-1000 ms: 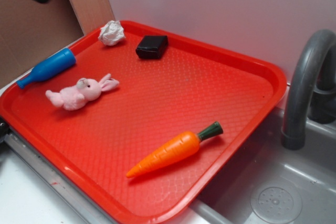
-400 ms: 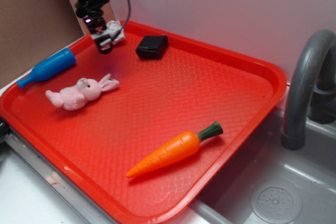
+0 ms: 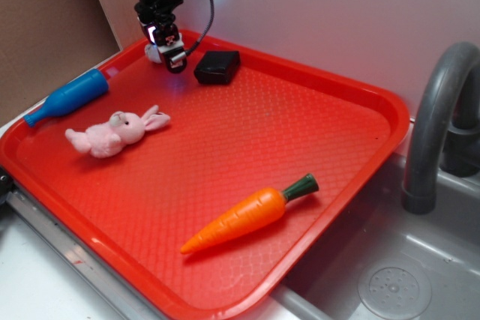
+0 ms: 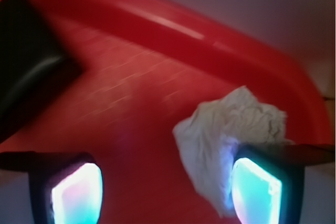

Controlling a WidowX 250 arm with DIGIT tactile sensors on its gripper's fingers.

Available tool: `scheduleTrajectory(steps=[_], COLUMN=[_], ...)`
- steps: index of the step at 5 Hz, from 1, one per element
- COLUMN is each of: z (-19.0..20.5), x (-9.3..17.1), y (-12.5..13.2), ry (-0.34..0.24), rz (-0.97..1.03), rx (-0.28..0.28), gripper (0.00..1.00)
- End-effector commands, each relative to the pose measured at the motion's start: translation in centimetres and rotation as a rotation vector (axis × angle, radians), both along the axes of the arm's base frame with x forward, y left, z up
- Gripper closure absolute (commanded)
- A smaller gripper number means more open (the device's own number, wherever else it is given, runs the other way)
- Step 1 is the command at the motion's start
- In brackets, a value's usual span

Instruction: Grab the white paper.

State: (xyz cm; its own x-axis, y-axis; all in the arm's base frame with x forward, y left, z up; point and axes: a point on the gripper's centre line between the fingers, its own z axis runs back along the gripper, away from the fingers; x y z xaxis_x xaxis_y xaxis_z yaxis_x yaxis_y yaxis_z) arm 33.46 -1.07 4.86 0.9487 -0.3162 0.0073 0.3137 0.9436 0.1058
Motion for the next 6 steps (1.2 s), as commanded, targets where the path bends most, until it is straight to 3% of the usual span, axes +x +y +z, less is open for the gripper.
scheduleTrajectory(steps=[1, 2, 3, 5, 6], z=[0.7, -0.4, -1.0, -0.7, 4.3], x=[1.5, 0.9, 0.7, 0.7, -0.1], y=[2.0, 3.4, 4.6, 4.9, 1.9], ry=[-0.043, -0.013, -0.004, -0.018, -0.055], rz=[0.046, 0.082, 0.133, 0.149, 0.200], rx=[0.096, 0.160, 0.220, 0.266, 0.246], gripper=[0.00, 0.00, 1.00, 1.00, 1.00])
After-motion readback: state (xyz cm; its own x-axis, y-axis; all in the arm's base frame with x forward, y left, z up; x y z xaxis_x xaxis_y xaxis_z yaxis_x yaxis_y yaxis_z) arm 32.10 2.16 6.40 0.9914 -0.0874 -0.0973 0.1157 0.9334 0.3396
